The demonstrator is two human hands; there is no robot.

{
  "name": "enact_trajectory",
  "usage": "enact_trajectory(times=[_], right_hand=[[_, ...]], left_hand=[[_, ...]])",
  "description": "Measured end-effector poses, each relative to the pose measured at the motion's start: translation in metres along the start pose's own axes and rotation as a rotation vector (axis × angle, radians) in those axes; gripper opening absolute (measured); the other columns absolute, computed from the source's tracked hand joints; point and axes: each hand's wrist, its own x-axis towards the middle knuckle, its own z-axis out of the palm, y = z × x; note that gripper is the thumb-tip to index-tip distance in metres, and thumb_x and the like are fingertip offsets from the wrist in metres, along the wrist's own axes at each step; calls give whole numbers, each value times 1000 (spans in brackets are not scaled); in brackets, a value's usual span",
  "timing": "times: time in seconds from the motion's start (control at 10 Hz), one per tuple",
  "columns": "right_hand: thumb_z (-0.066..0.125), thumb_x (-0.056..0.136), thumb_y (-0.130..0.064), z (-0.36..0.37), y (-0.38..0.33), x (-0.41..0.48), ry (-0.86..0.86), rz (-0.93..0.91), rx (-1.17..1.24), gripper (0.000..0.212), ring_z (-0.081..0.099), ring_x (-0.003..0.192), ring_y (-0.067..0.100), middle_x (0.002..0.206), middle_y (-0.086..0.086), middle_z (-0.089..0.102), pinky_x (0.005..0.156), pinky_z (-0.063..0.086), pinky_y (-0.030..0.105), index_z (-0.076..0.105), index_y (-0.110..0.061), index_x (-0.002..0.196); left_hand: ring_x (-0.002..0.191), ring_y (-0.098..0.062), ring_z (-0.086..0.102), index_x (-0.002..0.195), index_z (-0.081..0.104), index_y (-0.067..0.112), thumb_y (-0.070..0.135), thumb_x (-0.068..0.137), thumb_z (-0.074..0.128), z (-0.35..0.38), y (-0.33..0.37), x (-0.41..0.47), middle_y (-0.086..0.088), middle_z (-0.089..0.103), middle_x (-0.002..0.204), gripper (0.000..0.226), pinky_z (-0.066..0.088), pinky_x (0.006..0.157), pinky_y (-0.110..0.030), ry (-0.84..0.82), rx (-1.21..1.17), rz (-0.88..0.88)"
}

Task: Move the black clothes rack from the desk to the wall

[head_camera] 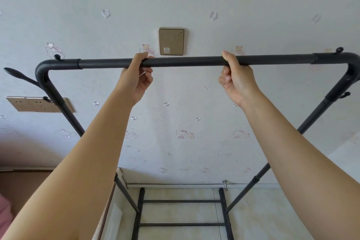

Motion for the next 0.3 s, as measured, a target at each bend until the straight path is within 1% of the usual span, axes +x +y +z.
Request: enact_trajectory(times=[0.1,0.2,0.3], right_hand=[[74,86,-21,-5,1,-5,-43,-12,1,20,42,48,7,55,-3,49,49,36,18,59,-14,74],[72,87,-18,-14,-1,-10,-112,-22,-38,11,54,58,7,63,-1,62,58,46,17,66,-12,80],[69,89,-13,-40,8,-22,-115,-56,-223,3,61,65,10,68,-1,68,68,53,20,69,-10,89]], left_hand=[[48,-7,47,80,69,15,29,91,70,-6,-6,-6,5,50,57,18,45,53,-17,-48,30,31],[55,-7,57,86,63,19,33,94,66,-14,-3,-13,7,56,64,17,49,57,-19,-101,135,65],[59,-7,63,90,65,20,27,96,64,-42,-11,-26,5,60,74,9,50,59,-18,-77,363,121]])
